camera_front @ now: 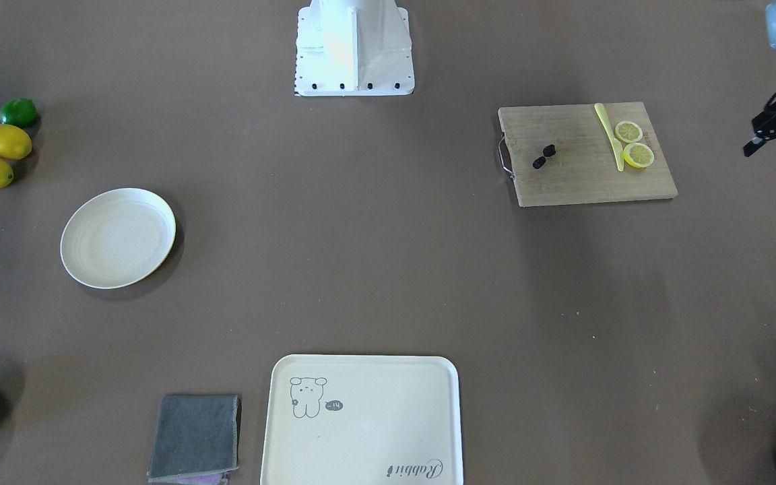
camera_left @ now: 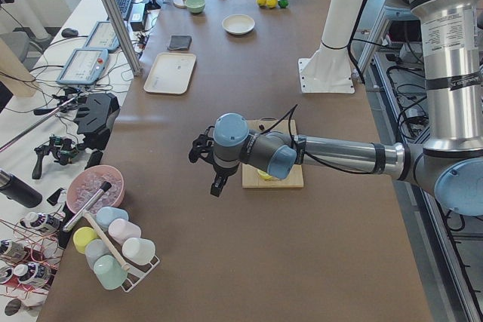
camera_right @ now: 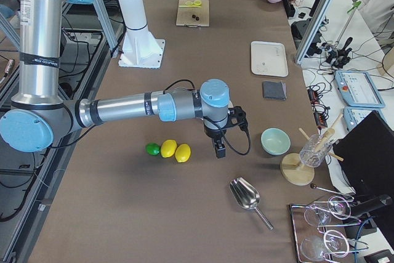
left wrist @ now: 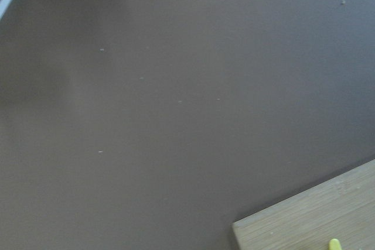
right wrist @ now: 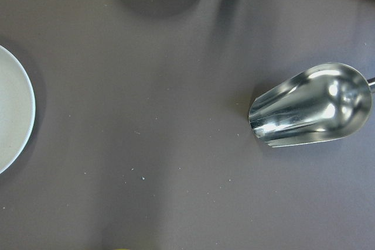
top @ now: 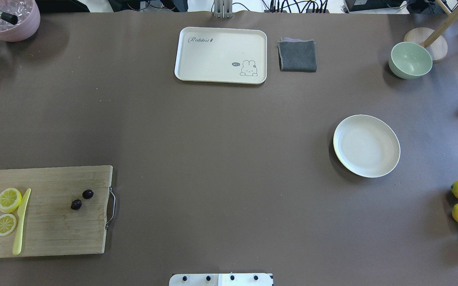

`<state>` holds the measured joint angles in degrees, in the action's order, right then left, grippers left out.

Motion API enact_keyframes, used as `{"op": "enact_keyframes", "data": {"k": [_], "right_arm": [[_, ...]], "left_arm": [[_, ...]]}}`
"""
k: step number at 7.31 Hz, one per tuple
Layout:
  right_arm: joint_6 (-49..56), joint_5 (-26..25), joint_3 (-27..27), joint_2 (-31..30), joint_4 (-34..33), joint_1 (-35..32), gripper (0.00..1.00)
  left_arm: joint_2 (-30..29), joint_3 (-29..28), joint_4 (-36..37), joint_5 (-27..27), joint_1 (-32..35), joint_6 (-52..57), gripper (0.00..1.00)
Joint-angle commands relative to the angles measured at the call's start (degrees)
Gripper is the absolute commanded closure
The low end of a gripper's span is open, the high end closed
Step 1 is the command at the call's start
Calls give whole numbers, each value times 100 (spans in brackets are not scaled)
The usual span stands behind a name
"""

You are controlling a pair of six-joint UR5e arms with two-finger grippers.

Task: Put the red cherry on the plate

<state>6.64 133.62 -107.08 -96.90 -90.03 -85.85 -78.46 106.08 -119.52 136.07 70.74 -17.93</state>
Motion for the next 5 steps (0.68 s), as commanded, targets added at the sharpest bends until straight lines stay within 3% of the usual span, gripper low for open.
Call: {"op": "enact_keyframes", "data": {"k": [1, 3, 5], "right_arm": [[-31, 15, 20, -14, 12, 217, 0], [-31, 33, 29, -5, 3, 252, 0], [12, 7, 29, 13, 12, 454, 0]], "left_arm": [[41, 79, -992, -423, -1259, -1671, 3], [-2, 393, -1485, -991, -2287, -3322, 7], [-20, 658, -1478, -1894, -3263, -4153, 7]]}}
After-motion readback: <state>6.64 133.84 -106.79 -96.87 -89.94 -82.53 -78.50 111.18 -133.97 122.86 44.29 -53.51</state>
